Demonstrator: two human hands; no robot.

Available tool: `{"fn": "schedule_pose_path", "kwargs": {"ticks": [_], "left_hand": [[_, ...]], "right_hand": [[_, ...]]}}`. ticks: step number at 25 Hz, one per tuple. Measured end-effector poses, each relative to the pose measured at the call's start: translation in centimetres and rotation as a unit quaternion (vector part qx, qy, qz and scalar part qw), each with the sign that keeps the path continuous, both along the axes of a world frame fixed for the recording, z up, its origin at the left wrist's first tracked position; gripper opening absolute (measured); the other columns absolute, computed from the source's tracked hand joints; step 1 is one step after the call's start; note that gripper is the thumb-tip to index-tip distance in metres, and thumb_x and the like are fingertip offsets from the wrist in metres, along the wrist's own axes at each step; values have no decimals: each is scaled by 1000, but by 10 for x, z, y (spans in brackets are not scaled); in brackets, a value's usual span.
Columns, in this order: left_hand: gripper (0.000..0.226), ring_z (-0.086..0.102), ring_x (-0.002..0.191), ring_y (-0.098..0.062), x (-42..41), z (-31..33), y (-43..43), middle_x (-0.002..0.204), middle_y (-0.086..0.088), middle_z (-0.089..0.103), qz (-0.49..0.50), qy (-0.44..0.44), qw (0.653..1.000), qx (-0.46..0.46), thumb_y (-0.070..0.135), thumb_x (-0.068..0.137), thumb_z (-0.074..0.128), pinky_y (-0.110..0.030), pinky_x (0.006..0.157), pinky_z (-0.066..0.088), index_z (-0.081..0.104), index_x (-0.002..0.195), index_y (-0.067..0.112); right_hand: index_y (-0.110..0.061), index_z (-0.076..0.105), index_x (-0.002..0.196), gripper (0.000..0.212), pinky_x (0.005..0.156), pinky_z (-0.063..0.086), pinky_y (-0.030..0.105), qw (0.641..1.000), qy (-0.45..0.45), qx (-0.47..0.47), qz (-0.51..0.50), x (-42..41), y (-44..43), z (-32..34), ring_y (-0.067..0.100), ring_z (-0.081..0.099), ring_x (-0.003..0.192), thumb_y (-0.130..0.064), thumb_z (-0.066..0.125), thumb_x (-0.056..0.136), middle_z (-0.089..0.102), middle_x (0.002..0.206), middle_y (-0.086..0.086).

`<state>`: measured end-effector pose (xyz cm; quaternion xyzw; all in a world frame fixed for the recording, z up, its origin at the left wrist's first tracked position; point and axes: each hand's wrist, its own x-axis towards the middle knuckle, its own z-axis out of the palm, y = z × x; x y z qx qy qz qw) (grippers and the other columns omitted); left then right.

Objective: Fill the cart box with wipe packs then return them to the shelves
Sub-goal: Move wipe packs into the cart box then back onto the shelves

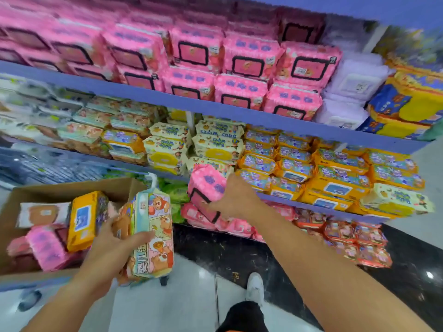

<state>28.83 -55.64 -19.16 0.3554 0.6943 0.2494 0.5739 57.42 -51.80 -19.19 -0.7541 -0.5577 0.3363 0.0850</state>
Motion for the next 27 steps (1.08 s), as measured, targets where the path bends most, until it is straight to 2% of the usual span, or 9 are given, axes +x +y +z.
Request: {"fn": "schedule_pose_path", "kwargs": {"ticks": [4, 7, 9, 11, 14, 16, 23, 25, 27], "left_hand": [[86, 79, 80, -26, -136, 13, -3, 110, -5, 76, 6, 30, 999, 27, 23, 61, 97, -50, 73, 63, 49, 132, 24], [85, 77, 86, -26, -204, 14, 15, 110, -3, 73, 4, 49, 998, 46, 19, 68, 93, -47, 77, 62, 44, 137, 23], [81, 73, 87, -20, -240, 10, 29, 104, 5, 68, 18, 63, 996, 54, 17, 71, 92, -39, 74, 60, 43, 135, 23], [74, 66, 82, -10, -267, 2, 43, 98, 11, 61, 34, 73, 996, 47, 15, 73, 90, -30, 64, 54, 42, 128, 23], [95, 72, 91, -17, -318, -25, 72, 112, 3, 67, 58, 94, 994, 3, 32, 57, 97, -41, 77, 62, 41, 134, 26], [101, 75, 94, -23, -346, -36, 91, 118, 0, 69, 59, 93, 994, -15, 33, 54, 98, -47, 80, 63, 41, 138, 29], [88, 78, 87, -20, -388, -109, 185, 109, -1, 75, 18, 38, 995, -93, 35, 53, 99, -45, 77, 64, 49, 125, 23], [63, 78, 76, -16, -386, -139, 218, 95, 1, 80, -5, 36, 995, -96, 30, 62, 96, -36, 65, 64, 60, 112, 19], [42, 75, 62, -18, -380, -162, 240, 83, -4, 81, -30, 61, 993, -96, 30, 67, 93, -28, 48, 57, 70, 100, 16]], "right_hand": [[-8, 53, 104, 64, 56, 44, 40, 999, 48, 1, -4, -133, -8, 11, 15, 46, 65, -52, 83, 68, 48, 83, 0], [-15, 44, 78, 53, 45, 26, 31, 995, 86, -29, -29, -209, 0, 11, 13, 37, 52, -49, 83, 68, 39, 68, 0], [-19, 35, 70, 57, 43, 21, 28, 992, 114, -38, -50, -254, 16, -1, 14, 34, 49, -51, 83, 66, 33, 63, -2], [-23, 39, 79, 60, 42, 25, 25, 988, 130, -51, -61, -290, 35, -22, 13, 41, 54, -60, 82, 58, 40, 69, -5], [-14, 47, 123, 83, 53, 39, 27, 983, 158, -65, -62, -337, 67, -59, 19, 56, 77, -53, 84, 60, 58, 100, 4], [-1, 48, 119, 86, 52, 41, 28, 984, 140, -79, -76, -359, 81, -75, 18, 58, 76, -51, 84, 59, 57, 96, 3], [-13, 50, 90, 55, 61, 52, 36, 970, 89, -105, -199, -411, 124, -123, 16, 59, 72, -42, 86, 62, 58, 85, 1], [-9, 50, 99, 62, 61, 50, 34, 967, 61, -101, -225, -420, 141, -139, 20, 60, 77, -44, 85, 63, 57, 91, 2], [-3, 49, 120, 83, 69, 49, 33, 964, 33, -110, -241, -426, 152, -158, 28, 62, 99, -51, 84, 62, 58, 113, 10]]}}
